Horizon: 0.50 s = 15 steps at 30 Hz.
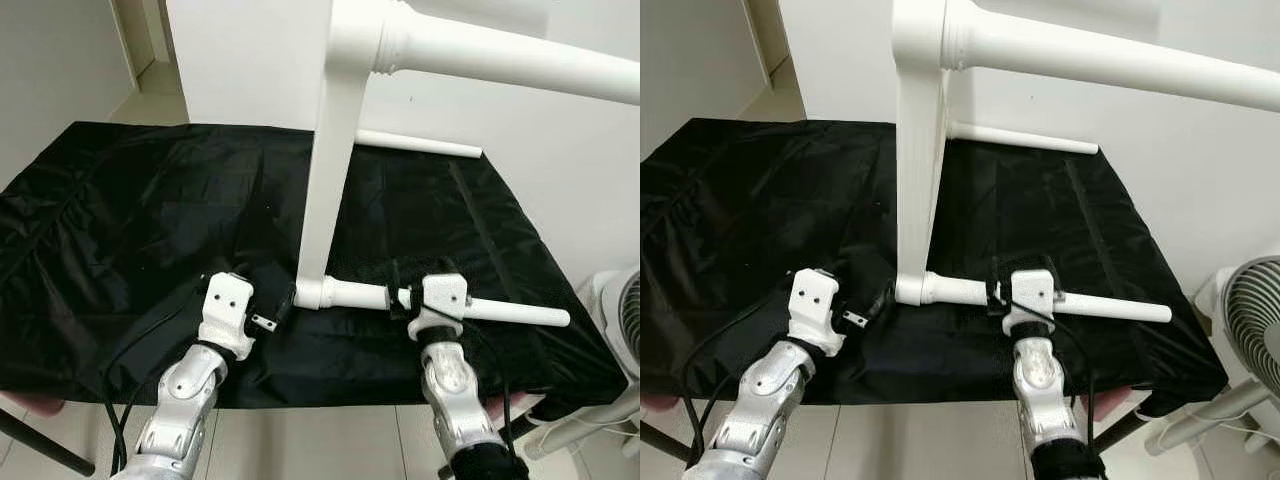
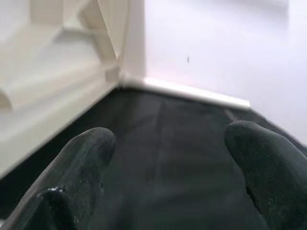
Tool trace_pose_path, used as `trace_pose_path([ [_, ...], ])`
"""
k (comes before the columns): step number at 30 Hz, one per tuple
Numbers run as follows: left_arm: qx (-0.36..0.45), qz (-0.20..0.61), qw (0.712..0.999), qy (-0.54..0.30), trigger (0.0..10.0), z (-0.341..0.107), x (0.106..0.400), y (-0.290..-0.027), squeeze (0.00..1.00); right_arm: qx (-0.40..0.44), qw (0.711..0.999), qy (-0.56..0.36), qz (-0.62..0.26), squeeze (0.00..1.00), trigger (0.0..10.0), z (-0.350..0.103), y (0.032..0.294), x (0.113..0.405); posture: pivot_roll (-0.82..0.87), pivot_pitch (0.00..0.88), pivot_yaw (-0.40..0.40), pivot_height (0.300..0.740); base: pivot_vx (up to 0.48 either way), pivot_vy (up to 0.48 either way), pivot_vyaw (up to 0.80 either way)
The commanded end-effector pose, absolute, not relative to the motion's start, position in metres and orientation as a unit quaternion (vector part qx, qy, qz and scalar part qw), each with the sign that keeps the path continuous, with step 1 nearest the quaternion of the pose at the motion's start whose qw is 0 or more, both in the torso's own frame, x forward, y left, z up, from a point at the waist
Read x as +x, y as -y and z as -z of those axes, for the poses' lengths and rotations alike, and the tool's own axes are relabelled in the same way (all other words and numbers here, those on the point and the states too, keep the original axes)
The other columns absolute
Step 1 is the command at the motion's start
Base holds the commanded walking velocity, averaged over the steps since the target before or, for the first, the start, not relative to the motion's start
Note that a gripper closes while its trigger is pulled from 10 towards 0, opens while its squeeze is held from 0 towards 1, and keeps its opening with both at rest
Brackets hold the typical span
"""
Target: Building children table
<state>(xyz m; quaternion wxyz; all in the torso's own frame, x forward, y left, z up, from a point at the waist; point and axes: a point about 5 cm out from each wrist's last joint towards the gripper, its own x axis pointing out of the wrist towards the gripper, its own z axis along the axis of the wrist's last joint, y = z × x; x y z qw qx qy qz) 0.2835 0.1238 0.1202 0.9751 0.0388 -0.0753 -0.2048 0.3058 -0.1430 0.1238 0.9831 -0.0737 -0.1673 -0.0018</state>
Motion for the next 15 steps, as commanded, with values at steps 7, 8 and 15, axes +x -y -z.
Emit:
trace_pose_path([
  [7, 0.040, 0.246, 0.967, 0.059, 10.0, -0.120, 0.290, -0.118, 0.00, -0.059, 0.986, 0.158, 0.006, 0.00, 10.0, -0.119, 0.147, 0.306, 0.00, 0.000, 0.034, 0.740, 0.000, 0.000, 0.00],
  [8, 0.044, 0.243, 0.967, 0.061, 10.0, -0.122, 0.292, -0.119, 0.00, -0.059, 0.986, 0.157, 0.010, 0.00, 10.0, -0.118, 0.146, 0.305, 0.00, 0.000, 0.042, 0.740, 0.000, 0.000, 0.00],
  [15, 0.061, 0.243, 0.966, 0.059, 10.0, -0.127, 0.296, -0.120, 0.00, -0.062, 0.985, 0.159, 0.010, 0.00, 10.0, -0.114, 0.138, 0.300, 0.00, 0.000, 0.070, 0.740, 0.000, 0.000, 0.00],
])
